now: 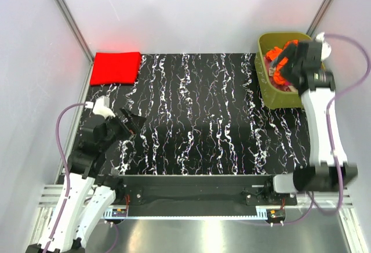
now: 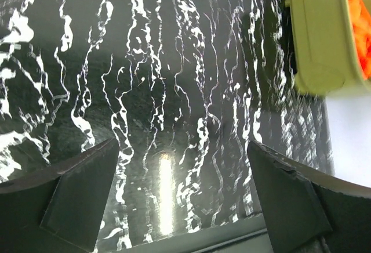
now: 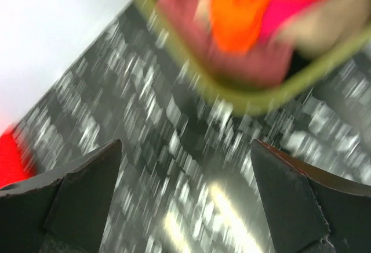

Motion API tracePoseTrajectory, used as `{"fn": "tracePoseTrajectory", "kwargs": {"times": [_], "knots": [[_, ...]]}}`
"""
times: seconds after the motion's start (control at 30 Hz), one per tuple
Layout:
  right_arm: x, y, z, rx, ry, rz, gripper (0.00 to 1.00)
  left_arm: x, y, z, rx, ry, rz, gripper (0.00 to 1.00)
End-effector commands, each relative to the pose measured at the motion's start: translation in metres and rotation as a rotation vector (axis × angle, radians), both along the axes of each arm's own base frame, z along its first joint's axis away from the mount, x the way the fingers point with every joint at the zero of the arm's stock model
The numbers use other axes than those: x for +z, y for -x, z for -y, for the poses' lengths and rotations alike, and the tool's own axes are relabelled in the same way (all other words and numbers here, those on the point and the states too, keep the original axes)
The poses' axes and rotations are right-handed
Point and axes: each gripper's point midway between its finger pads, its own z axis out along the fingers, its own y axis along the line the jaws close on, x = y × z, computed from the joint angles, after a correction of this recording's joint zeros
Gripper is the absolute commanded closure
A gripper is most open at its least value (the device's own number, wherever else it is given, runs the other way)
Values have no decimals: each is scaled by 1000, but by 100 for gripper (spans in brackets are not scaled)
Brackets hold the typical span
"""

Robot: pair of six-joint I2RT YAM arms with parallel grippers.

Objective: Fold and stack the t-shirts
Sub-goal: Grab the tshirt from the pile

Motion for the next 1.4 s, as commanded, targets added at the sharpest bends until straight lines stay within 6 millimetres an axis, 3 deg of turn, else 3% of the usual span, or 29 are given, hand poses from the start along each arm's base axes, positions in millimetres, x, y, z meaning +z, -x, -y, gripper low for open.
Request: {"fn": "tracePoseTrajectory", "kwargs": {"times": [0.0, 0.03, 0.23, 0.33, 0.43, 0.57, 0.63, 0.7, 0.83, 0.87, 0.9, 0.97, 1.0, 1.07, 1.1, 1.13, 1.2, 1.23, 1.3, 1.33, 1.37], "knots": [[11, -35, 70, -189, 280, -33, 0, 25, 3, 13, -174, -91, 87, 1], [4, -52, 82, -218, 293, -60, 0, 26, 3, 15, -198, -101, 85, 1], [-34, -98, 157, -328, 356, -164, 0, 37, 13, 31, -331, -100, 126, 1], [-62, -119, 168, -289, 351, -210, 0, 33, 14, 25, -312, -132, 114, 1], [-86, -140, 166, -242, 305, -194, 2, 26, 12, 19, -292, -174, 109, 1], [-103, -164, 164, -229, 261, -131, 7, 17, 13, 12, -267, -210, 84, 1], [-111, -171, 167, -237, 249, -128, 15, 17, 13, 11, -266, -222, 85, 1], [-112, -177, 172, -249, 230, -103, 18, 18, 13, 10, -260, -229, 83, 1], [-124, -194, 173, -222, 177, -62, 44, 18, 14, 12, -269, -233, 85, 1], [-125, -195, 174, -224, 177, -58, 57, 21, 15, 13, -277, -233, 91, 1], [-122, -197, 175, -222, 184, -53, 63, 21, 16, 13, -280, -235, 89, 1], [-105, -200, 172, -202, 193, -21, 74, 30, 18, 14, -278, -224, 102, 1], [-96, -203, 167, -151, 199, -6, 91, 32, 19, 14, -278, -220, 101, 1], [-47, -204, 159, -120, 199, 88, 100, 41, 20, 15, -270, -205, 108, 1], [-35, -201, 153, -116, 167, 104, 100, 41, 21, 13, -259, -205, 94, 1], [6, -198, 147, -120, 159, 183, 100, 45, 22, 13, -247, -192, 93, 1], [40, -190, 134, -119, 128, 232, 100, 47, 23, 10, -226, -183, 76, 1], [80, -185, 122, -105, 139, 311, 100, 54, 23, 10, -216, -170, 79, 1], [115, -175, 105, -73, 140, 372, 100, 57, 25, 10, -210, -158, 59, 1], [156, -165, 95, -54, 148, 463, 100, 62, 26, 11, -204, -145, 58, 1], [174, -160, 80, -22, 135, 507, 100, 61, 28, 11, -206, -139, 44, 1]]}}
